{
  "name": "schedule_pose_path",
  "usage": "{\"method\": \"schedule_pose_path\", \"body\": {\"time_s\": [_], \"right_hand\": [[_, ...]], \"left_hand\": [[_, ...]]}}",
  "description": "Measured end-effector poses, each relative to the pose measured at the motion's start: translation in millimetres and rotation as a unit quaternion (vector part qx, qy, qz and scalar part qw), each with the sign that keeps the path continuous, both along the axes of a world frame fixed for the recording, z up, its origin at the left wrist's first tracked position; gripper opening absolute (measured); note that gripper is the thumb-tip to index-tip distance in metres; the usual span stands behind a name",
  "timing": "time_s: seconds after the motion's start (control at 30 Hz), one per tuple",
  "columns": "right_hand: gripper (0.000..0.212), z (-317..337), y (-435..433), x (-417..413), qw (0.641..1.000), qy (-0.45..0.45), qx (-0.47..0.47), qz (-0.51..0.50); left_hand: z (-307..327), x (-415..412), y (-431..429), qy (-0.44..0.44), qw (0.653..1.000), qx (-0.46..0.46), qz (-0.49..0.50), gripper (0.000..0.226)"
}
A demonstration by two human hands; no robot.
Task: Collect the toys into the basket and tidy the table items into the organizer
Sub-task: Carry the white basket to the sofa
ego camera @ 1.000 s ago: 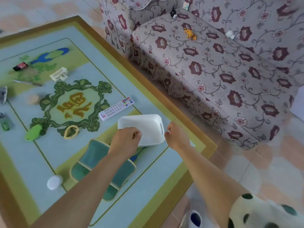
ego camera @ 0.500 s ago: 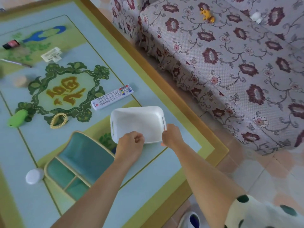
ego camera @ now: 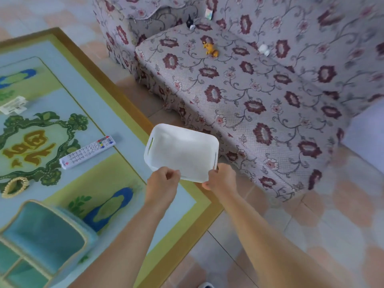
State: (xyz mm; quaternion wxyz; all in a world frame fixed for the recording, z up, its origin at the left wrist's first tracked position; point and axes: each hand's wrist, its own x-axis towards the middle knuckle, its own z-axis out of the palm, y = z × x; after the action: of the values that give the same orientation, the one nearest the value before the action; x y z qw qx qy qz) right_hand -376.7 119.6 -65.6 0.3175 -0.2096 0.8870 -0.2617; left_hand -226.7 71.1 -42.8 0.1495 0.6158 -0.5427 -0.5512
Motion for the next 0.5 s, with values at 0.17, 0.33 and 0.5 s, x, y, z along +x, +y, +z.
{"method": "schedule_pose_path", "body": {"time_s": [0.17,0.33,0.5], "right_hand": [[0.016,28.8,39.9,-58.1,0.988,-0.076,-0.067,-0.113],[0.02,53.4,75.5,-104.8,0.977,-0.101,-0.118,-0.146],[0.02,70.5,103.7,-151.3,0.969,-0.111,-0.134,-0.175]], "left_hand": [[25.3,-85.0,23.3,0.068,0.994,0.034,0.076,0.031],[35.3,-153.3,49.8,0.138,0.978,0.088,0.127,0.046],[46.9,-217.2,75.7,0.178,0.973,0.102,0.104,0.042]]}}
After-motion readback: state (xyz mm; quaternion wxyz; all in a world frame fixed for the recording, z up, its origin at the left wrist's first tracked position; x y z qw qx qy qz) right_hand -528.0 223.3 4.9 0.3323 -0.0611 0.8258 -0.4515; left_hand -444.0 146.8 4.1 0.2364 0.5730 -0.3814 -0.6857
